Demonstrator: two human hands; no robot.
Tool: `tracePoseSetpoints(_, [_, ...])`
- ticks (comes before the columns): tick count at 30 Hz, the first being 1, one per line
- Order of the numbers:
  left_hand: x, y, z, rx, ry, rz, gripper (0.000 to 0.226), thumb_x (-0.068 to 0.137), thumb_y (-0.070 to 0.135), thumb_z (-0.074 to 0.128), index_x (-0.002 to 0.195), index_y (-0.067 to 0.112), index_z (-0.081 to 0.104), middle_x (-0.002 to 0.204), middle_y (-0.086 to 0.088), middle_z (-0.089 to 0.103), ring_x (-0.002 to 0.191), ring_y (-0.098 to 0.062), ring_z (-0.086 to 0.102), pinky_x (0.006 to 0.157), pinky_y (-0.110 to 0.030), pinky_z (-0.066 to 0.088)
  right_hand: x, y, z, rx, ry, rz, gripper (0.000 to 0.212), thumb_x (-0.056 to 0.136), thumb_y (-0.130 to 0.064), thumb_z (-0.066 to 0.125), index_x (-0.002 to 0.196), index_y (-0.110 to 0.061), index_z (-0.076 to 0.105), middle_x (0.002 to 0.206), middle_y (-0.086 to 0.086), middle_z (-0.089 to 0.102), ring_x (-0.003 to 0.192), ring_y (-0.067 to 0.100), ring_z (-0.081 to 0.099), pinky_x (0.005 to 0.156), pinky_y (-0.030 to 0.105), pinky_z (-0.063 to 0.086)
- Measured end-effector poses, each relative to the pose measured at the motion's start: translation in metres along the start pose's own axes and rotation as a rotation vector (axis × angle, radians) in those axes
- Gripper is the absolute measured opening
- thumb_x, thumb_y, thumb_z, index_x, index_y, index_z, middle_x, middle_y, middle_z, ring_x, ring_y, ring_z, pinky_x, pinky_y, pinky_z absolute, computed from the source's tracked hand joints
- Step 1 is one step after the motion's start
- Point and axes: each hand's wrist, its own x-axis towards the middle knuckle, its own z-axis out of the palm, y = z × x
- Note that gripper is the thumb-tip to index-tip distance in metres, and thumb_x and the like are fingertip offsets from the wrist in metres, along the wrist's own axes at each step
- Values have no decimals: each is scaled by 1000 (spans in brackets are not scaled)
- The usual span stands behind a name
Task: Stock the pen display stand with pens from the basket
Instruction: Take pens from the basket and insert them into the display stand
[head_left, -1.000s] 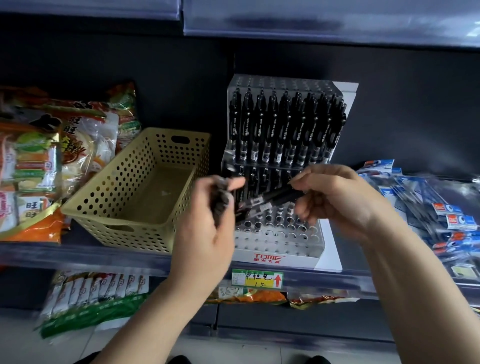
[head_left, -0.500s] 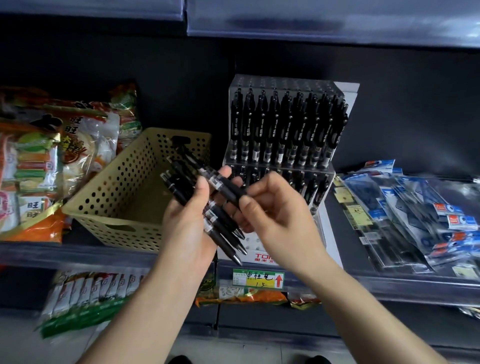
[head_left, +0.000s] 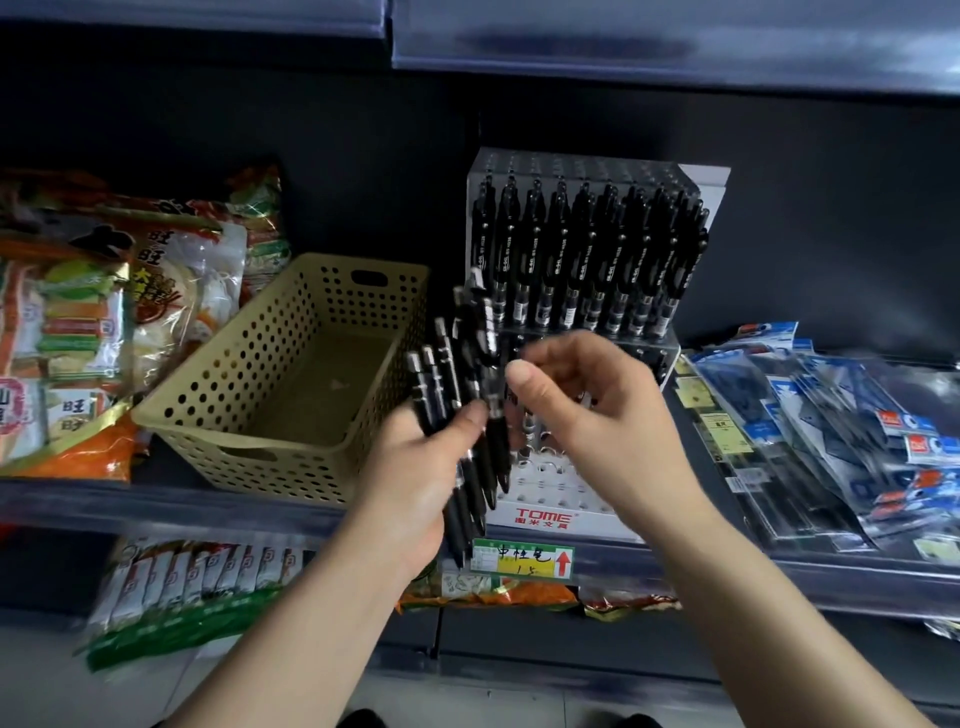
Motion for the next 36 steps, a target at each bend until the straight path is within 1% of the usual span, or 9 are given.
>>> tracePoseSetpoints(2, [-4,-4,6,110,-30,62,15,87,10,62,83,23,67,81,10,75,82,-8,70,83,-36,51,3,-1,-3,123,26,37,22,79,-28,71,99,-19,67,77,2,67,71,12,61,58,31,56])
tracePoseSetpoints(5, [-6,-6,9,177,-75,94,14,88,11,61,87,25,64,77,15,74,76,0,69,78,-30,49,5,0,-5,212,39,71,11,79,-19,73,88,-14,69,75,3,66,70,17,61,56,34,56])
tracePoseSetpoints(11, [-5,-5,9,249,-123,125,17,91,12,59,92,28,64,82,15,74,80,-2,69,76,-26,48,6,-2,-12,150,92,29,12,74,-15,77,77,-9,67,66,7,70,57,15,65,51,21,51])
tracePoseSetpoints(14, [-1,-3,6,192,-6,94,10,90,16,60,88,26,63,78,16,73,78,-4,69,77,-32,51,8,-7,-16,151,138,-2,12,75,-15,76,76,-10,66,67,9,71,59,21,67,52,26,54])
tracePoseSetpoints(16, [3,2,2,107,48,65,10,92,14,56,96,18,63,80,5,75,76,-15,71,75,-41,57,9,-9,-23,147,182,-29,11,77,-17,75,77,-11,65,71,11,71,66,26,69,54,28,55])
tracePoseSetpoints(20, [5,14,-8,-13,82,51,14,95,12,50,102,11,62,80,-6,74,64,-19,69,63,-35,60,12,0,-28,-22,289,-112,12,83,-23,73,74,-20,65,70,7,69,67,32,65,61,48,56])
tracePoseSetpoints(22, [5,15,-9,-50,86,38,14,94,12,51,103,10,62,82,-7,73,61,-19,67,61,-34,60,12,7,-24,-99,344,-136,15,84,-24,72,72,-24,63,68,3,67,64,28,64,61,44,55])
tracePoseSetpoints(27, [5,16,-11,-78,91,45,13,94,13,52,101,12,63,77,-3,73,59,-17,66,61,-35,60,9,20,-17,-262,419,-204,16,83,-25,72,73,-23,60,61,-14,61,56,5,57,52,11,41])
tracePoseSetpoints(36, [7,15,-12,-85,89,38,13,93,14,54,102,11,63,79,-5,73,59,-18,66,56,-32,57,11,27,-16,-432,454,-251,16,83,-28,73,73,-19,64,60,-13,60,55,4,58,53,20,47])
